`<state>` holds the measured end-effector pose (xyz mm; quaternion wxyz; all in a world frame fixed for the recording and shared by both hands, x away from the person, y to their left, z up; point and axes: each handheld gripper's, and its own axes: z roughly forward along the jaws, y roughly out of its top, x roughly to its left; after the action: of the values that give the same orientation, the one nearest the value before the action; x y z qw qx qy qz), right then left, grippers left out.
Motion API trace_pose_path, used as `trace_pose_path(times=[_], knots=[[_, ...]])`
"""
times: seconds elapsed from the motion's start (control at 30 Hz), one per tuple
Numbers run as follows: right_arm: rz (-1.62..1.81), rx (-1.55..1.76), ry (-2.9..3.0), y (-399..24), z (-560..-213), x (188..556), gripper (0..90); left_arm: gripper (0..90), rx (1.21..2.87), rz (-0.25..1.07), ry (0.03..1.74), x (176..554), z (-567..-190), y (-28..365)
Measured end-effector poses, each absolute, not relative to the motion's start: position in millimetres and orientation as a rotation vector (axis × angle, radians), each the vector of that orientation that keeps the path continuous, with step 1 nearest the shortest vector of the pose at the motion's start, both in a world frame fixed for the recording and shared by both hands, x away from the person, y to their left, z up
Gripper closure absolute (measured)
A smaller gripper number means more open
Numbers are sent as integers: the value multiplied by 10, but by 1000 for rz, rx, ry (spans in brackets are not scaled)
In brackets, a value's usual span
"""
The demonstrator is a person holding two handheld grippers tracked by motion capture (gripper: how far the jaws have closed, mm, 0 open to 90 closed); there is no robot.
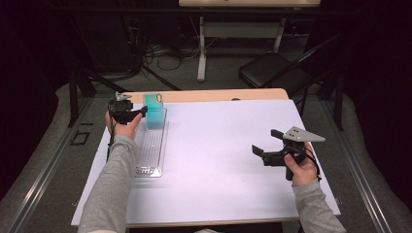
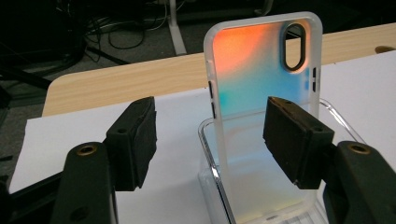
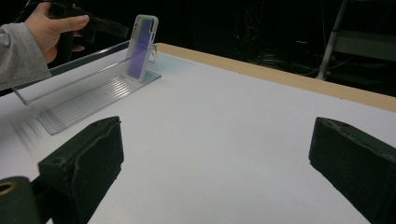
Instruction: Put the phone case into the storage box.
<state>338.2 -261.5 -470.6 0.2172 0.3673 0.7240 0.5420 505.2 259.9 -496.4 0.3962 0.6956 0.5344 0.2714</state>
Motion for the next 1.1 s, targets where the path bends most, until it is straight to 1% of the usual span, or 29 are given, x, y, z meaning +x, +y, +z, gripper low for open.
trace_pose_path(times=[0.2, 0.43, 0.53, 0.7, 0.77, 0.87, 1.1], knots=[[1501, 1019, 2009, -2604, -4709, 3380, 29, 331, 1752, 672, 1366, 5033, -4934, 2607], [1498, 1018, 2009, -2604, -4710, 3381, 29, 332, 1745, 696, 1344, 4999, -4885, 2589], [1497, 1014, 2009, -2603, -4709, 3381, 29, 333, 1746, 715, 1364, 4988, -4872, 2601], [1501, 1011, 2007, -2614, -4706, 3383, 30, 342, 1752, 703, 1369, 4956, -4839, 2623], [1502, 1014, 2008, -2617, -4707, 3385, 29, 332, 1745, 697, 1368, 4942, -4827, 2629], [1501, 1016, 2012, -2614, -4713, 3392, 30, 320, 1757, 720, 1358, 4897, -4786, 2623], [1496, 1016, 2017, -2590, -4723, 3406, 30, 269, 1764, 650, 1339, 4829, -4726, 2613]])
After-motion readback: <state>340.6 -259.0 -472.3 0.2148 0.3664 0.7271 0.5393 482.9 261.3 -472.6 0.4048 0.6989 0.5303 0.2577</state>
